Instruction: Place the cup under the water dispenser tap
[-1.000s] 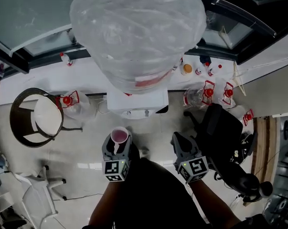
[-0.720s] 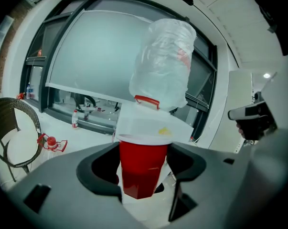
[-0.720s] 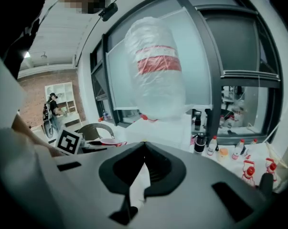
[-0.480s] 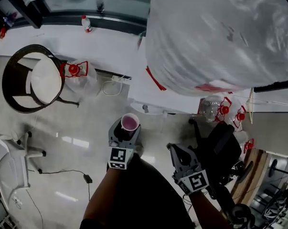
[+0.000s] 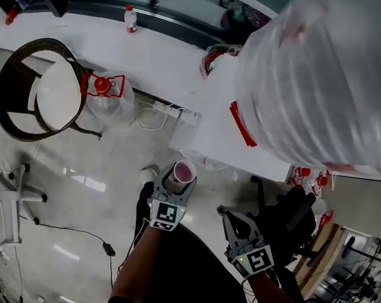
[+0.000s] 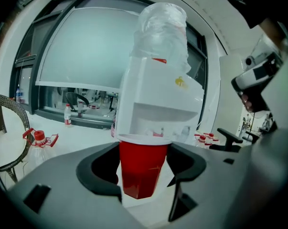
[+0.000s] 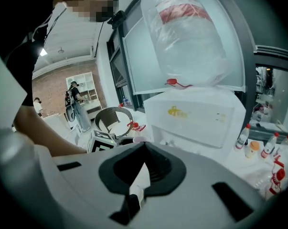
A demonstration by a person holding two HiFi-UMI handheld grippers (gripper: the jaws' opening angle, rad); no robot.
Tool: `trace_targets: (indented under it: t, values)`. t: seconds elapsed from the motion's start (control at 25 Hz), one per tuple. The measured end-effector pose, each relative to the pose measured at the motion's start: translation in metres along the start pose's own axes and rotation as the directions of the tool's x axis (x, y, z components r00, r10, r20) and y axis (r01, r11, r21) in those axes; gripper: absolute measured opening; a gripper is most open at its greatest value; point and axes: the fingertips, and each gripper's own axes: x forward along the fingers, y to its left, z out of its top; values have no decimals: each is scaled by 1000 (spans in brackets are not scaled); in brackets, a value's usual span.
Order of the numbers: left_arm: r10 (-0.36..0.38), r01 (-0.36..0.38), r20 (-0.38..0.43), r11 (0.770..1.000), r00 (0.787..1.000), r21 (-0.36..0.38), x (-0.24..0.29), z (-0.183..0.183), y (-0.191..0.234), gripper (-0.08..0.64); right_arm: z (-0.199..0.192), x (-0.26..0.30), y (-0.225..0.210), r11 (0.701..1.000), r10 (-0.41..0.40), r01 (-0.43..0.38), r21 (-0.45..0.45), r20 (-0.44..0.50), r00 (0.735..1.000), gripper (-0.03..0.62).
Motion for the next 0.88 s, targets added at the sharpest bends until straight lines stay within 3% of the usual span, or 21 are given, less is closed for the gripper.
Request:
trace_targets:
  t: [0.2, 0.4, 0.88]
  values:
    - [-26, 28, -25, 997, 999, 72, 27, -45, 3, 299, 9, 26, 3, 999, 32, -29, -35, 82, 996, -1]
    - [-44, 44, 0, 996, 999, 75, 47, -69, 6, 299, -9, 43, -1, 994, 55, -49, -97, 55, 997, -1]
    - [-66, 57, 70, 991, 995, 118, 106, -99, -2, 299, -63, 60, -19, 996, 27, -24, -87, 30, 999, -1]
